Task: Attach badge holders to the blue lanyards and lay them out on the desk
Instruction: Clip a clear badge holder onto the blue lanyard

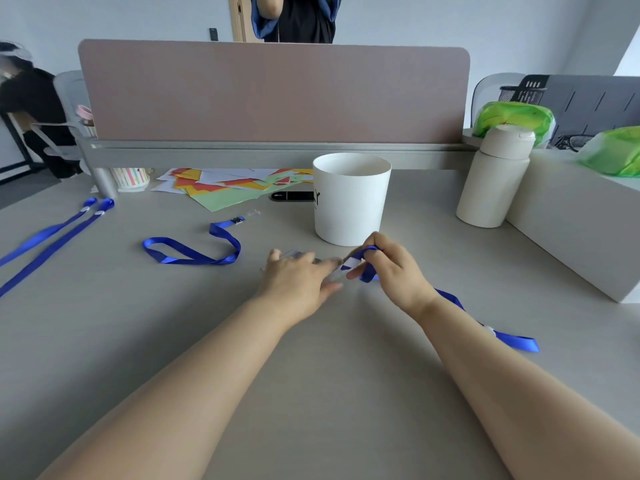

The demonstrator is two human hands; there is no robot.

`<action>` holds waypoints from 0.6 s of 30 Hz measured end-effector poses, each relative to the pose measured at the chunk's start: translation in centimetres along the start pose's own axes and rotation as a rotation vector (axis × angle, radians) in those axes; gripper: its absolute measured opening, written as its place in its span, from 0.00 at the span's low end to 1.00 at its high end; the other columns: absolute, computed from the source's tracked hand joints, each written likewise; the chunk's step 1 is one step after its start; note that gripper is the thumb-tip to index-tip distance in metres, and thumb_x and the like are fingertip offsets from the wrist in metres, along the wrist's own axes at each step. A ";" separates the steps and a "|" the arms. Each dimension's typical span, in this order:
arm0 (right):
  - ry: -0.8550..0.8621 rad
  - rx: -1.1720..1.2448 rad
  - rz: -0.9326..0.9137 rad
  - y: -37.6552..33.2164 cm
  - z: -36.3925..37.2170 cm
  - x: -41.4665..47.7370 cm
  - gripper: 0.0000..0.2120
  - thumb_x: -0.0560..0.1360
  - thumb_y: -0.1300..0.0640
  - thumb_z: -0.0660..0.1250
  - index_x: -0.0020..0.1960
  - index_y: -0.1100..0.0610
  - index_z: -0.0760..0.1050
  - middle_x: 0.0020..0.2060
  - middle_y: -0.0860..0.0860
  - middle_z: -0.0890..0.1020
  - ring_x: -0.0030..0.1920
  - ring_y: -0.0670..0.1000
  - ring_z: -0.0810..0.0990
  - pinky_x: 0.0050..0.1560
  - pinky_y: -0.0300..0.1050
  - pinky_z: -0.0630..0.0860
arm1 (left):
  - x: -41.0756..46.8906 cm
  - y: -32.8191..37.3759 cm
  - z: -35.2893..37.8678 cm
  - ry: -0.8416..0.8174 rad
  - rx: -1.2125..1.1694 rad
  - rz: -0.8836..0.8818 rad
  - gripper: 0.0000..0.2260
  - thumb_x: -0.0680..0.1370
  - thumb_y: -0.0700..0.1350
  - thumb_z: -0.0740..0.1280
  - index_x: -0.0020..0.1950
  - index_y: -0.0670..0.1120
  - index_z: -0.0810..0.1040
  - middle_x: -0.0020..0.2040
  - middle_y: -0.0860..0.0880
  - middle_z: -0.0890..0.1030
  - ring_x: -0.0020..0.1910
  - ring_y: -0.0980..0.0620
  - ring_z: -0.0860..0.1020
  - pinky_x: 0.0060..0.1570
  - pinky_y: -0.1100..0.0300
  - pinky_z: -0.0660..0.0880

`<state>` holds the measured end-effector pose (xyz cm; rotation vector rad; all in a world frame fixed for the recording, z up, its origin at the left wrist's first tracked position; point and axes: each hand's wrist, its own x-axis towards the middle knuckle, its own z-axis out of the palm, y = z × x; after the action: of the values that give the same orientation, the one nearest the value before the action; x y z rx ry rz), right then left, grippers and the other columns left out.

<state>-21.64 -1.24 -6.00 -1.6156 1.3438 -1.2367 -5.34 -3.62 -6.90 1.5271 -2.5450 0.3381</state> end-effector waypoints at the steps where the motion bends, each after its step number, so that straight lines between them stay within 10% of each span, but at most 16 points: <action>1: 0.014 0.046 0.013 -0.1 -0.1 0.0 0.10 0.76 0.65 0.51 0.40 0.61 0.68 0.33 0.52 0.80 0.37 0.50 0.82 0.44 0.47 0.71 | -0.1 0.0 0.0 0.035 -0.029 -0.005 0.16 0.80 0.56 0.53 0.66 0.58 0.65 0.59 0.49 0.75 0.58 0.46 0.75 0.63 0.46 0.59; 8: 0.037 0.278 0.055 -0.9 -0.8 -0.6 0.12 0.78 0.65 0.50 0.38 0.59 0.66 0.29 0.49 0.82 0.33 0.51 0.81 0.36 0.45 0.75 | 0.0 -0.4 0.0 0.460 -0.197 0.123 0.12 0.74 0.42 0.57 0.43 0.43 0.80 0.40 0.46 0.82 0.34 0.42 0.80 0.48 0.54 0.73; 18: 0.116 0.232 -0.021 -1.5 -1.2 -0.8 0.11 0.72 0.55 0.57 0.36 0.61 0.70 0.30 0.54 0.77 0.29 0.48 0.72 0.39 0.43 0.71 | -0.4 -0.7 -0.6 0.684 -0.166 0.252 0.10 0.74 0.46 0.62 0.40 0.47 0.82 0.32 0.50 0.81 0.28 0.48 0.78 0.26 0.61 0.71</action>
<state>-22.28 -0.03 -4.49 -1.4175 1.2044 -1.4599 -4.51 -3.43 -6.30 0.8310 -2.1344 0.5509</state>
